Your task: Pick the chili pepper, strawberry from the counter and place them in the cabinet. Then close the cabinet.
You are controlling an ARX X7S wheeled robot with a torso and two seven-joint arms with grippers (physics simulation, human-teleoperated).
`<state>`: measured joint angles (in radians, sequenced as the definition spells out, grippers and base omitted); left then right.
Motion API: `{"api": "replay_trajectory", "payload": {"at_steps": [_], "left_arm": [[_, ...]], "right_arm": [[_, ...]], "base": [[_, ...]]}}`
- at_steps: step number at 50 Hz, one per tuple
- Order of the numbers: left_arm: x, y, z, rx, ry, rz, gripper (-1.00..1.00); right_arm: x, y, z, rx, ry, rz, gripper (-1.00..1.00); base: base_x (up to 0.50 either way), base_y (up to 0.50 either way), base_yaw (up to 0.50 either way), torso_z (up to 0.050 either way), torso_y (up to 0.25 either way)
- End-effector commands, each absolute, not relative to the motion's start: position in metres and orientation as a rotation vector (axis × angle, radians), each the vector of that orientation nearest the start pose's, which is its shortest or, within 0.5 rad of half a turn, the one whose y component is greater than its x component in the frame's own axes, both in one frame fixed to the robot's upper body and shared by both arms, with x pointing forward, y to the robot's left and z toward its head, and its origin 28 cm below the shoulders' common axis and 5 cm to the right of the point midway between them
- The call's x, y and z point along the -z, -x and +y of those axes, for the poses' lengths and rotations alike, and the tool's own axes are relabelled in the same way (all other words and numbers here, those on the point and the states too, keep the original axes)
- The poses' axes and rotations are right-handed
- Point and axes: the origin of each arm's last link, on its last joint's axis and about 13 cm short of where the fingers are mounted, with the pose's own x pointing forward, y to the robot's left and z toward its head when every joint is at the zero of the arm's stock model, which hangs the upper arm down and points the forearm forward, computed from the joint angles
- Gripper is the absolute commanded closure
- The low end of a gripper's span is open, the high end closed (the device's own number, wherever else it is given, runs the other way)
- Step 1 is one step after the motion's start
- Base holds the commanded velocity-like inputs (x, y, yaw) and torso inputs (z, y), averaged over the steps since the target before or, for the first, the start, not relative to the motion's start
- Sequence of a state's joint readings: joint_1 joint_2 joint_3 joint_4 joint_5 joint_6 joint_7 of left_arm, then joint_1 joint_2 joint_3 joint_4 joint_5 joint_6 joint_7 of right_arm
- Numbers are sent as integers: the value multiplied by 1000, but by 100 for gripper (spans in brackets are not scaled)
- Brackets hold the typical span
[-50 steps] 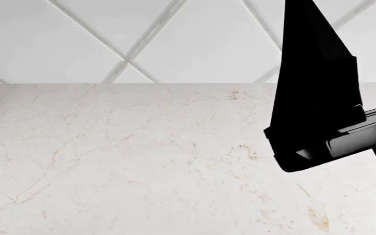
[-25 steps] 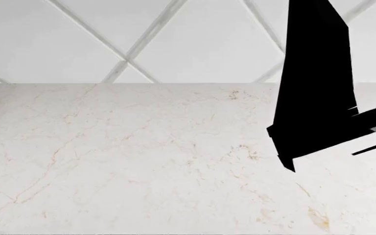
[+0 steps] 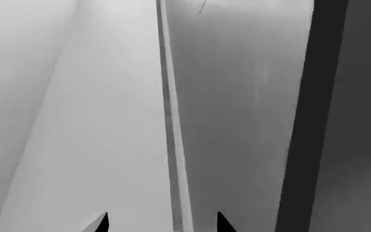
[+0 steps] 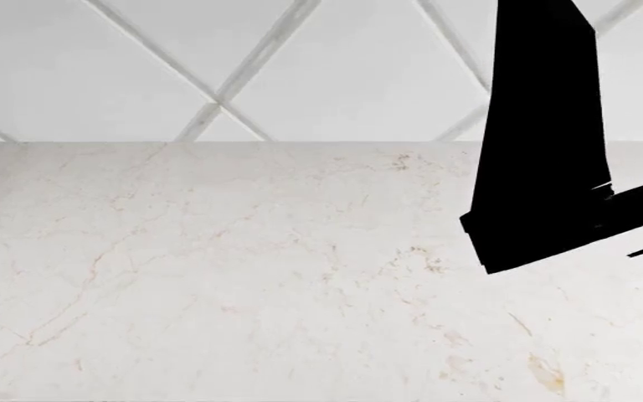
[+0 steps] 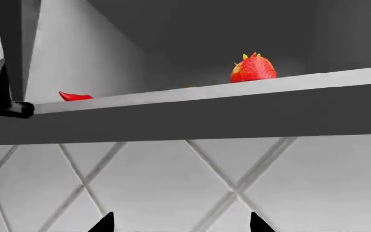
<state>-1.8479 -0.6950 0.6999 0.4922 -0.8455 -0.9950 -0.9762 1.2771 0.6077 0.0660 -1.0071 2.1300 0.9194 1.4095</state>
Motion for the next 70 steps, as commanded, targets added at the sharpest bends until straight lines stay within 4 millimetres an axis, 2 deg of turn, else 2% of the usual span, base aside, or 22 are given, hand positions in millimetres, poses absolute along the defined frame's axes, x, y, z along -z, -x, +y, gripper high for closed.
{"api": "replay_trajectory", "payload": {"at_steps": [1, 11, 18, 25, 31, 39, 41, 43, 49, 54, 64, 70], "left_arm": [[-533, -240, 220, -268, -175, -1006, -100], [-547, -260, 209, -293, -188, -1001, -100], [-557, -295, 198, -394, -212, -964, -100], [-556, -316, 193, -431, -238, -945, -100], [-565, -328, 190, -507, -253, -939, -100], [-550, -343, 181, -470, -368, -899, -100], [-552, -338, 182, -473, -323, -914, -100], [-557, -323, 185, -503, -254, -962, -100], [-562, -247, 198, -567, -30, -1150, -100], [-555, -211, 200, -511, 29, -1209, -100], [-537, -169, 206, -469, 83, -1283, -100], [-524, -161, 208, -426, 112, -1271, -100]], "right_arm": [[-324, -113, -101, -336, -92, -556, -100], [-327, -109, -109, -310, -101, -573, -100], [-327, -107, -122, -262, -119, -582, -100], [-312, -109, -131, -233, -143, -559, -100], [-303, -112, -135, -220, -160, -540, -100], [-301, -113, -137, -214, -169, -534, -100], [-301, -113, -138, -213, -170, -533, -100], [-300, -114, -138, -212, -171, -532, -100], [-300, -115, -136, -216, -173, -530, -100], [-301, -116, -135, -220, -170, -531, -100], [-300, -118, -133, -225, -169, -527, -100], [-301, -117, -132, -228, -167, -527, -100]], "base": [[0, 0, 0, 10, 0], [0, 0, 0, 6, 1], [0, 0, 0, 1, 0], [0, 0, 0, 5, 0], [0, 0, 0, 3, 0], [0, 0, 0, 4, 0], [0, 0, 0, 5, 0], [0, 0, 0, 5, 0], [0, 0, 0, 2, 0], [0, 0, 0, 0, 0], [0, 0, 0, 0, 0], [0, 0, 0, 0, 0]]}}
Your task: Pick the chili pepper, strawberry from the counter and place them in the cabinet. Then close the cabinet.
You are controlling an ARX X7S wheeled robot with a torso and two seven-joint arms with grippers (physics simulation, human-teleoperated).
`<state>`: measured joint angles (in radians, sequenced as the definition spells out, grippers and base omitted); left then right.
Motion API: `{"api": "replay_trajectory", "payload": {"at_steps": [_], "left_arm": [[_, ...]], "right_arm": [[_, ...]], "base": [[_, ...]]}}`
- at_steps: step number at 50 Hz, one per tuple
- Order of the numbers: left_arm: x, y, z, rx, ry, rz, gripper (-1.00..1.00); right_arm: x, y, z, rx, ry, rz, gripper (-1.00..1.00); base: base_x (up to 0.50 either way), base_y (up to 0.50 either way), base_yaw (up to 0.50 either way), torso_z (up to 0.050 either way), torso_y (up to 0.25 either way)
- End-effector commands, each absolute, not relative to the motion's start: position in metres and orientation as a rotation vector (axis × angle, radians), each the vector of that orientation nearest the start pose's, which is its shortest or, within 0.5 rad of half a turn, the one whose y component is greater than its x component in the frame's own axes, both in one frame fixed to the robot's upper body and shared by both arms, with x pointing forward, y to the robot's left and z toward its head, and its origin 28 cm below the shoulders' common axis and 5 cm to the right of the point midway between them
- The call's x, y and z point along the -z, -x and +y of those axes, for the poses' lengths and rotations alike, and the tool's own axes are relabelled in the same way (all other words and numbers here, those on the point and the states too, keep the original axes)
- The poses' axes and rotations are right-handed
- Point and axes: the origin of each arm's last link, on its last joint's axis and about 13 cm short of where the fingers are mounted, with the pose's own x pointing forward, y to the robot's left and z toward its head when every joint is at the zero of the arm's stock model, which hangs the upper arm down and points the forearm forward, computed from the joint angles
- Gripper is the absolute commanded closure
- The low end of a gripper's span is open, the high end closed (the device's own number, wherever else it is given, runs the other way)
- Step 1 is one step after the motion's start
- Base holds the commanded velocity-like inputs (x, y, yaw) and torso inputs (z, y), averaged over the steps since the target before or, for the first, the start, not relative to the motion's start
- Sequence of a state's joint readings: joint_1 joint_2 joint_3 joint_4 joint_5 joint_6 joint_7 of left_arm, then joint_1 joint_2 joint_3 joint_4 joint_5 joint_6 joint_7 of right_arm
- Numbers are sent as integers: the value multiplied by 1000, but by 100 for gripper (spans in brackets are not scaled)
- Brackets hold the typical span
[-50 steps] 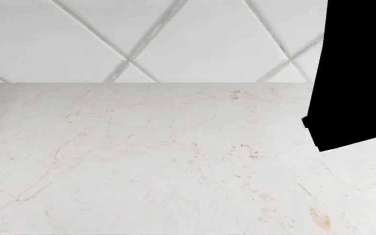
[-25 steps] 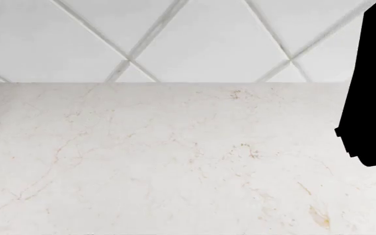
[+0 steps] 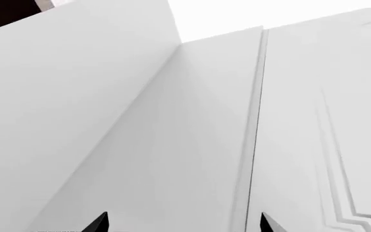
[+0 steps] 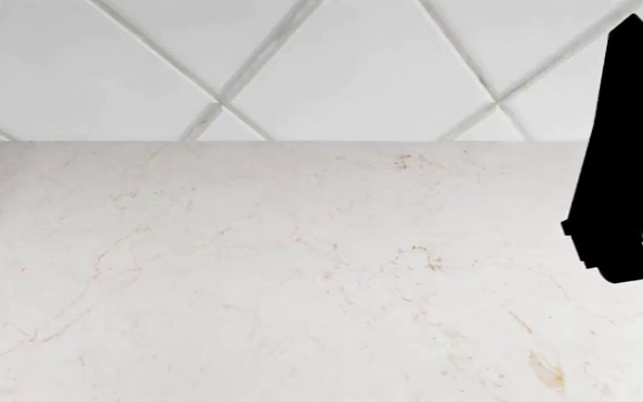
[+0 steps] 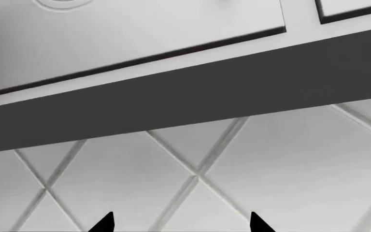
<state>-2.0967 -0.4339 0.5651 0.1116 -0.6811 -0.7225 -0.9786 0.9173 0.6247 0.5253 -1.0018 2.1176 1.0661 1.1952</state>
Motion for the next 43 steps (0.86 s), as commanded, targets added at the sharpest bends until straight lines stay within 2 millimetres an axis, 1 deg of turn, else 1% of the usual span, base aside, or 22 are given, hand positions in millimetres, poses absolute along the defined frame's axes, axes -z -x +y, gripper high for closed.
{"api": "replay_trajectory", "payload": {"at_steps": [1, 8, 18, 23, 28, 32, 37, 43], "left_arm": [[-521, -160, 207, -419, 110, -1271, -100], [-497, -142, 205, -366, 115, -1275, -100], [-465, -127, 210, -336, 134, -1255, -100], [-447, -126, 211, -293, 125, -1211, -100], [-420, -131, 213, -243, 118, -1121, -100], [-401, -131, 216, -230, 125, -1084, -100], [-385, -126, 221, -214, 133, -1066, -100], [-375, -121, 223, -186, 124, -1044, -100]], "right_arm": [[-301, -117, -132, -228, -166, -527, -100], [-302, -117, -131, -230, -163, -525, -100], [-303, -119, -129, -232, -160, -524, -100], [-304, -120, -128, -233, -156, -523, -100], [-308, -118, -128, -236, -154, -536, -100], [-310, -115, -127, -237, -152, -548, -100], [-312, -114, -125, -238, -151, -558, -100], [-313, -114, -125, -235, -150, -564, -100]], "base": [[0, 0, 0, 0, 0], [0, 0, 0, 0, 0], [0, 0, 0, 0, 0], [0, 0, 0, 0, 0], [0, 0, 0, 0, 0], [0, 0, 0, 0, 0], [0, 0, 0, 0, 0], [0, 0, 0, 0, 0]]}}
